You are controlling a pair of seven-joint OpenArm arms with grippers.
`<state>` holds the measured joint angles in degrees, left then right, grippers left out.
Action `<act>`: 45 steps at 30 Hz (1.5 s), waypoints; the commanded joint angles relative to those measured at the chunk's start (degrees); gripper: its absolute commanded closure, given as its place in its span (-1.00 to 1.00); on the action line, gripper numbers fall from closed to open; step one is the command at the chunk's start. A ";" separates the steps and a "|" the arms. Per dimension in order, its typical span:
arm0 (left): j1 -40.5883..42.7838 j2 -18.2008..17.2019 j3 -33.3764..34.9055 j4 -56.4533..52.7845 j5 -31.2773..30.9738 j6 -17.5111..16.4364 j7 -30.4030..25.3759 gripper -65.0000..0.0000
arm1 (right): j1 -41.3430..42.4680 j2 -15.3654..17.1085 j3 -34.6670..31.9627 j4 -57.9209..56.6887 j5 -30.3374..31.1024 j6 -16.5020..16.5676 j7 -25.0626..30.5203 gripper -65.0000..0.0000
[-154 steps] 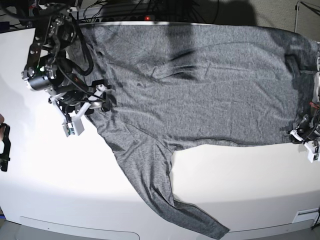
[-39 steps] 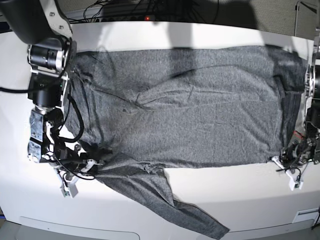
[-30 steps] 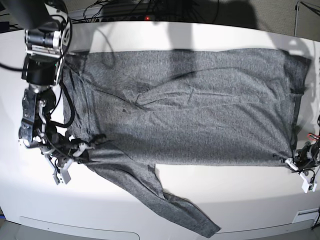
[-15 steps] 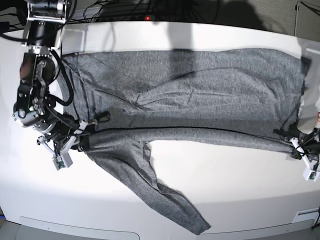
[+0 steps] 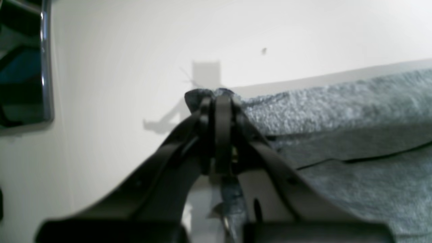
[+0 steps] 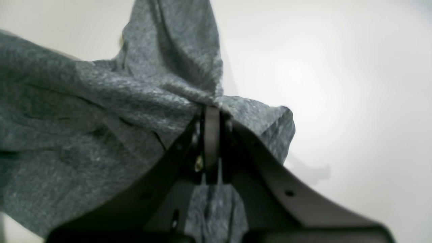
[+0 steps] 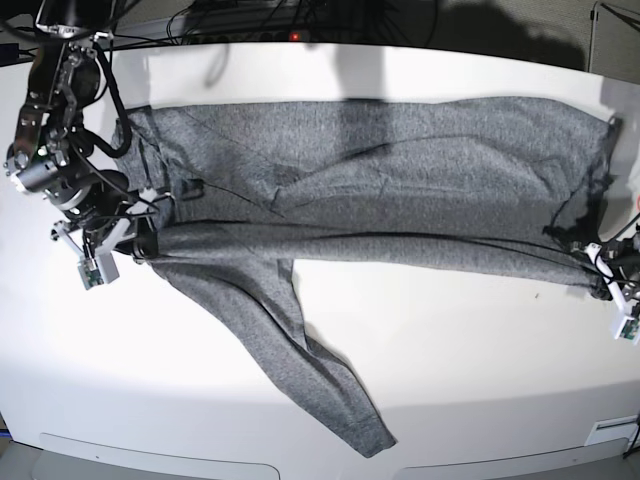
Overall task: Fold the T-shirt properly
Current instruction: 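Lift the shirt side and fold it lengthwise toward the back edge with both grippers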
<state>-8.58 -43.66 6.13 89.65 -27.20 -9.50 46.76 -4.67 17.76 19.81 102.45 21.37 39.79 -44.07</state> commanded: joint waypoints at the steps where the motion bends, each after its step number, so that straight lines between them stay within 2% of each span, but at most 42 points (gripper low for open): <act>1: 0.11 -1.29 -1.68 1.86 0.22 0.33 -0.50 1.00 | 0.22 0.85 0.87 1.49 1.01 0.21 0.92 1.00; 6: 6.12 -1.27 -4.98 5.22 0.24 0.35 0.24 1.00 | -2.80 0.85 1.99 3.23 1.84 0.21 0.20 1.00; 13: 14.14 -0.59 -5.35 7.41 2.23 0.55 0.33 1.00 | -7.41 0.81 1.99 8.02 1.84 0.21 -1.07 1.00; 19: 17.77 0.00 -5.35 7.50 3.32 0.55 0.11 1.00 | -10.45 0.81 1.99 8.61 1.79 0.21 -2.54 1.00; 30: 20.33 0.66 -5.35 7.50 3.91 0.52 -0.52 1.00 | -12.66 0.79 1.97 8.57 1.57 0.21 -3.96 1.00; 35: 20.35 1.75 -5.35 7.50 6.82 0.52 -0.48 1.00 | -12.66 0.81 1.99 8.57 1.11 0.21 -6.12 1.00; 41: 20.37 1.75 -5.35 7.50 7.48 0.52 0.59 1.00 | -12.66 0.81 1.99 8.57 1.09 0.21 -8.00 1.00; 45: 20.35 1.73 -5.35 7.50 7.74 0.52 2.82 1.00 | -12.66 0.83 1.99 8.52 -1.27 0.21 -7.61 1.00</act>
<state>12.25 -40.77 1.48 96.18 -19.92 -9.34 50.00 -17.65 17.80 21.39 109.93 19.81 39.75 -52.60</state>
